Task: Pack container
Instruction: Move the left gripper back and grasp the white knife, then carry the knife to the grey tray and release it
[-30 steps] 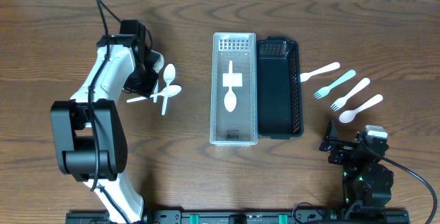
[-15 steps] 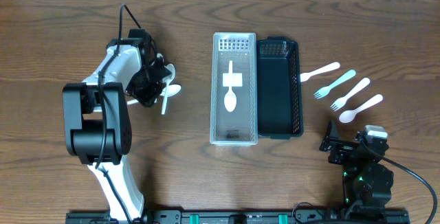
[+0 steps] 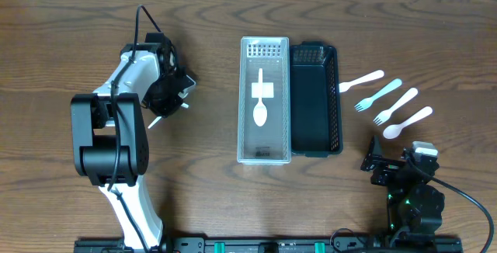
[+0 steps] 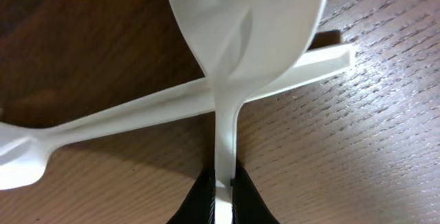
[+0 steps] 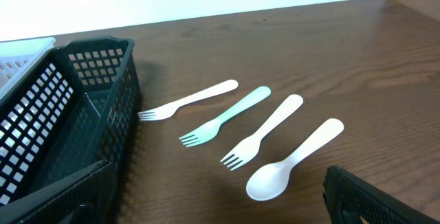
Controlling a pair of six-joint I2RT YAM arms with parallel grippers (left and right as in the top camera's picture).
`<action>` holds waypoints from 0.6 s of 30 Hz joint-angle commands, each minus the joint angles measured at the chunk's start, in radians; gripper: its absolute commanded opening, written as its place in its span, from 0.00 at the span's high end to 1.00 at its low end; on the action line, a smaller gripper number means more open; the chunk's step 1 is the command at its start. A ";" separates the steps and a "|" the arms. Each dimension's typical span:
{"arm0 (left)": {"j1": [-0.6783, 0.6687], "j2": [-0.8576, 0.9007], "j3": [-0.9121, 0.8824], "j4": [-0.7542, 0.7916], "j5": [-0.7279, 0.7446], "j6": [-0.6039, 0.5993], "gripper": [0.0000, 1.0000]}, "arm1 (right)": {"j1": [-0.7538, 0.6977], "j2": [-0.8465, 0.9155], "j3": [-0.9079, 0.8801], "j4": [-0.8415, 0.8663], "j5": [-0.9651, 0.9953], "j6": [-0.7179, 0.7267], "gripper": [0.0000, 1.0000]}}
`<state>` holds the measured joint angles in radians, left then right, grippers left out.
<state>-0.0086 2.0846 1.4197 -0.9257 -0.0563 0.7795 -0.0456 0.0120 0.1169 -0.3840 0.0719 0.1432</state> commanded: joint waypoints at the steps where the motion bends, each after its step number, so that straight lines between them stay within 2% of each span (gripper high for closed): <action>1: 0.003 -0.018 0.003 -0.031 0.004 -0.049 0.94 | -0.006 -0.006 -0.002 -0.001 0.006 -0.010 0.01; 7: -0.015 -0.160 0.027 -0.111 0.004 -0.052 0.94 | -0.006 -0.006 -0.002 -0.001 0.006 -0.010 0.01; 12: -0.071 -0.329 0.027 -0.106 0.006 -0.088 0.94 | -0.006 -0.006 -0.002 -0.001 0.006 -0.010 0.01; 15: -0.109 -0.418 0.027 -0.054 0.089 -0.178 0.94 | -0.006 -0.006 -0.002 -0.001 0.006 -0.010 0.01; 18: -0.145 -0.469 0.026 0.047 0.269 -0.362 0.94 | -0.006 -0.006 -0.002 -0.001 0.006 -0.010 0.01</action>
<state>-0.1307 1.6424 1.4258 -0.9184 0.0422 0.6018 -0.0456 0.0120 0.1169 -0.3840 0.0715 0.1432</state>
